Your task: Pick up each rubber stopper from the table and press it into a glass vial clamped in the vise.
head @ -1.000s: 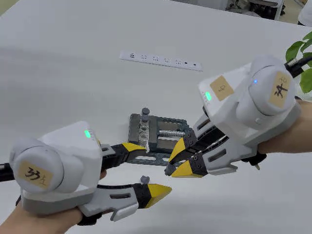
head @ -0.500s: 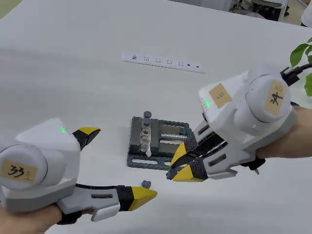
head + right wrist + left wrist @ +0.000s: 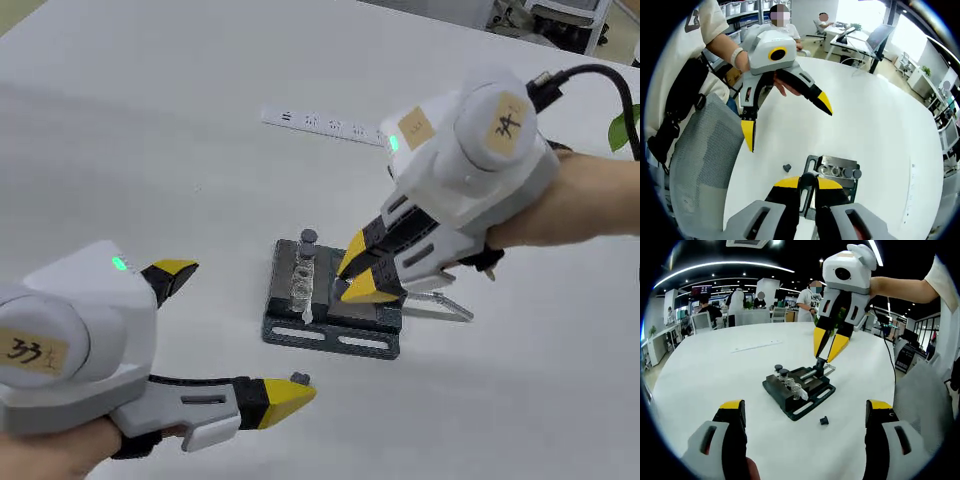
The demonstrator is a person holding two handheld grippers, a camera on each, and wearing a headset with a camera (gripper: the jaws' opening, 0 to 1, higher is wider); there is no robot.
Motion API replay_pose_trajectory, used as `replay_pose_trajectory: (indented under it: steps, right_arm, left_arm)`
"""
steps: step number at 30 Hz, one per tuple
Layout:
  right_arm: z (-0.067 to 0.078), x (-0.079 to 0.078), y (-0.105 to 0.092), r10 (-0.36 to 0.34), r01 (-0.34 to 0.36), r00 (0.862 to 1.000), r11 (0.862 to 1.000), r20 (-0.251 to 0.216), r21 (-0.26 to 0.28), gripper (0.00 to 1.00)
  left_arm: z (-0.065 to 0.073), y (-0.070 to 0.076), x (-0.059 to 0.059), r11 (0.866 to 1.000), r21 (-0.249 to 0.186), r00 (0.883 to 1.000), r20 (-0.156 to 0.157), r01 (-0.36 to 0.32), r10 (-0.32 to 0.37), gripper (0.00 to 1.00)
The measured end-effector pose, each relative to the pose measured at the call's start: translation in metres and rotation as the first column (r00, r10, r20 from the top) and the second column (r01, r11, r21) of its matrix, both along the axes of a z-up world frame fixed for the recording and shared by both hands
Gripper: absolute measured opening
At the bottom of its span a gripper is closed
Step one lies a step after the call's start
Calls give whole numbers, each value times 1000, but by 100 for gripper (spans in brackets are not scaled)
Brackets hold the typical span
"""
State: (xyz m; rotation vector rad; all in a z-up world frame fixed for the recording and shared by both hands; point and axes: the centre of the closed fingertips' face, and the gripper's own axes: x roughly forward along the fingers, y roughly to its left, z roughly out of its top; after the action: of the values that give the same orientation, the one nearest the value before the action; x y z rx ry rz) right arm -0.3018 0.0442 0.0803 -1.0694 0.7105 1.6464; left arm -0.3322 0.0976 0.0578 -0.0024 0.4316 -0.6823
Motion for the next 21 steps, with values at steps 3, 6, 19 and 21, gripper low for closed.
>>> replay_pose_trajectory:
  steps: [3, 6, 19, 21]
  right_arm:
    - [0, 14, 8, 8, -8, 1000, 1000, 15, -14, 6]
    - [0, 18, 13, 33, -32, 999, 999, 20, -34, 6]
    - [-21, 33, 19, 181, -165, 980, 972, 82, -166, 5]
    - [-24, 32, 21, 191, -178, 979, 970, 69, -167, 5]
  left_arm:
    - [0, 1, 1, 1000, 3, 1000, 1, 2, -2, 99]
    - [2, 1, 2, 1000, -8, 1000, 1, 0, 0, 99]
    - [1, 5, 5, 1000, -18, 1000, -6, -25, 25, 99]
    - [1, 5, 4, 999, -22, 999, -8, -32, 32, 99]
